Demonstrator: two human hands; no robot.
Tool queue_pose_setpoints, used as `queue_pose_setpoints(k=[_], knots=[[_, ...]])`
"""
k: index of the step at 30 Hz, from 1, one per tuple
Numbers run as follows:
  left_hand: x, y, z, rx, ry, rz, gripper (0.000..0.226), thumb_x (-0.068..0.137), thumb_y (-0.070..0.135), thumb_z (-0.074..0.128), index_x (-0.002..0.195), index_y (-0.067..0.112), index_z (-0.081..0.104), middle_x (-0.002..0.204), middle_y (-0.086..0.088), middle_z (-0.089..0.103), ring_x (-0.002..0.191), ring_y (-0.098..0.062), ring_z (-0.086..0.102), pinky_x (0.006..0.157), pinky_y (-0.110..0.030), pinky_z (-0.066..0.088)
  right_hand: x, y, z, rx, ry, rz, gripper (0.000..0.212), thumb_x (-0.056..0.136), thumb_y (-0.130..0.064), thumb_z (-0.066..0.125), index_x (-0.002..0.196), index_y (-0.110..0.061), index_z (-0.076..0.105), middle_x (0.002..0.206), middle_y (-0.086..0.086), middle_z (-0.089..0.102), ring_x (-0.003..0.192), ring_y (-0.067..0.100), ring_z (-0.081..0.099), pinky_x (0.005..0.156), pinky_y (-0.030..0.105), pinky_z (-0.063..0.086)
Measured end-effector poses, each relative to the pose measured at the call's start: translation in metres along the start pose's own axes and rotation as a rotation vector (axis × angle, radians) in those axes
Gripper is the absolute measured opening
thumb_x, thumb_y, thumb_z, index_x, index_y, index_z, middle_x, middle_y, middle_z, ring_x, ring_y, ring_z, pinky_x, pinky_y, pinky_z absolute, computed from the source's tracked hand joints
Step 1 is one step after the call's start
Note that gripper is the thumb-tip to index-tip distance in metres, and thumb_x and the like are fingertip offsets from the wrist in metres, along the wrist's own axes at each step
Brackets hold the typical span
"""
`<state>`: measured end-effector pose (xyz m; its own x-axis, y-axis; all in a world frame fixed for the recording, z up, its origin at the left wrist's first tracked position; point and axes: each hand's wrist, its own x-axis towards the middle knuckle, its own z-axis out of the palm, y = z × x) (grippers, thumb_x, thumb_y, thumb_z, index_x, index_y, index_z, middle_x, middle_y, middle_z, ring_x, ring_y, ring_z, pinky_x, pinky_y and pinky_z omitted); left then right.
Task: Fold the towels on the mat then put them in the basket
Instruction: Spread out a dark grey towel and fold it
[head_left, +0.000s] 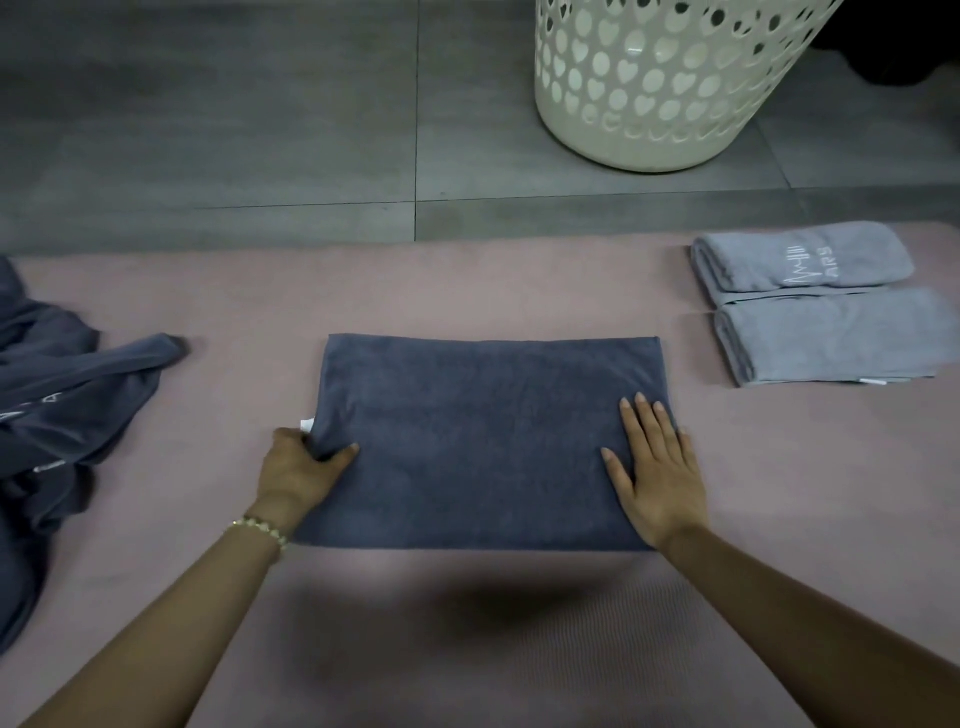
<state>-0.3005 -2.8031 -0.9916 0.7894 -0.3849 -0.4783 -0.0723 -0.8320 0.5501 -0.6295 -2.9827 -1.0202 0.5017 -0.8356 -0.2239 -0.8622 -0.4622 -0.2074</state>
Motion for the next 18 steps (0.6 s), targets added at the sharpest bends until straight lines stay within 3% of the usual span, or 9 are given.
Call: queue_pose_setpoints(k=[3,6,8,10,12,14,16,18], knots=[[-0.008,0.011,-0.013,-0.153,-0.212,-0.076,0.039,0.078,0.026,0.076,0.105,0.001,0.062,0.102,-0.011,0.065,0.092,-0.027,0.063,0.079,-0.032,0.048,0.001,-0.001,-0.001,0.003,-0.018,0.012,0.082,0.075,-0.073,-0.013,0.145,-0.03,-0.018,0.157,-0.011,-0.013,0.143,0.006,-0.017,0.118,0.032,-0.011],[-0.024,0.038,-0.025,-0.366,-0.365,0.005,0.03,0.079,0.021,0.074,0.105,0.012,0.064,0.101,-0.004,0.07,0.089,-0.02,0.067,0.07,-0.026,0.052,-0.001,-0.008,-0.008,0.13,0.001,0.005,0.074,0.089,-0.064,0.014,0.151,-0.025,0.004,0.159,-0.007,0.002,0.146,0.011,-0.006,0.118,0.031,-0.009],[-0.041,0.062,-0.021,-0.455,-0.439,0.154,0.025,0.085,0.014,0.067,0.109,0.018,0.06,0.102,0.0,0.069,0.086,-0.011,0.068,0.064,-0.018,0.053,-0.002,-0.015,-0.017,0.322,0.116,-0.026,0.056,0.097,-0.044,0.041,0.146,-0.02,0.032,0.153,-0.003,0.028,0.143,0.015,0.02,0.12,0.035,0.01],[-0.061,0.085,-0.005,-0.491,-0.51,0.301,0.032,0.091,0.01,0.06,0.12,0.021,0.053,0.107,0.004,0.068,0.091,-0.006,0.067,0.071,-0.014,0.053,-0.002,-0.025,-0.031,0.623,0.181,-0.011,0.033,0.096,-0.028,0.05,0.125,-0.014,0.056,0.128,0.0,0.056,0.116,0.012,0.052,0.106,0.036,0.038],[-0.082,0.101,0.022,-0.396,-0.606,0.441,0.037,0.093,0.019,0.058,0.129,0.021,0.048,0.115,0.001,0.066,0.104,-0.01,0.064,0.088,-0.023,0.052,0.002,-0.037,-0.047,1.018,0.047,0.149,0.029,0.098,-0.03,0.045,0.107,-0.009,0.064,0.101,0.002,0.067,0.088,0.013,0.062,0.082,0.033,0.05],[-0.099,0.11,0.049,-0.275,-0.722,0.503,0.046,0.092,0.029,0.058,0.136,0.023,0.045,0.109,0.002,0.065,0.099,-0.009,0.063,0.09,-0.027,0.051,0.009,-0.041,-0.057,1.341,-0.231,0.355,0.052,0.099,-0.046,0.031,0.11,-0.006,0.063,0.096,0.01,0.069,0.082,0.022,0.064,0.07,0.029,0.053],[-0.114,0.117,0.064,-0.307,-0.791,0.468,0.037,0.094,0.023,0.055,0.129,0.032,0.047,0.09,0.003,0.06,0.081,-0.008,0.061,0.078,-0.025,0.054,0.013,-0.038,-0.058,1.54,-0.458,0.516,0.072,0.094,-0.062,0.021,0.117,-0.007,0.061,0.105,0.013,0.068,0.091,0.025,0.064,0.073,0.032,0.052],[-0.114,0.113,0.074,-0.306,-0.619,0.571,0.031,0.094,0.022,0.054,0.122,0.036,0.049,0.093,0.004,0.059,0.088,-0.009,0.059,0.085,-0.026,0.049,0.015,-0.036,-0.056,1.574,-0.502,0.586,0.072,0.089,-0.069,0.028,0.116,-0.012,0.063,0.111,0.009,0.068,0.101,0.025,0.063,0.081,0.037,0.051]])
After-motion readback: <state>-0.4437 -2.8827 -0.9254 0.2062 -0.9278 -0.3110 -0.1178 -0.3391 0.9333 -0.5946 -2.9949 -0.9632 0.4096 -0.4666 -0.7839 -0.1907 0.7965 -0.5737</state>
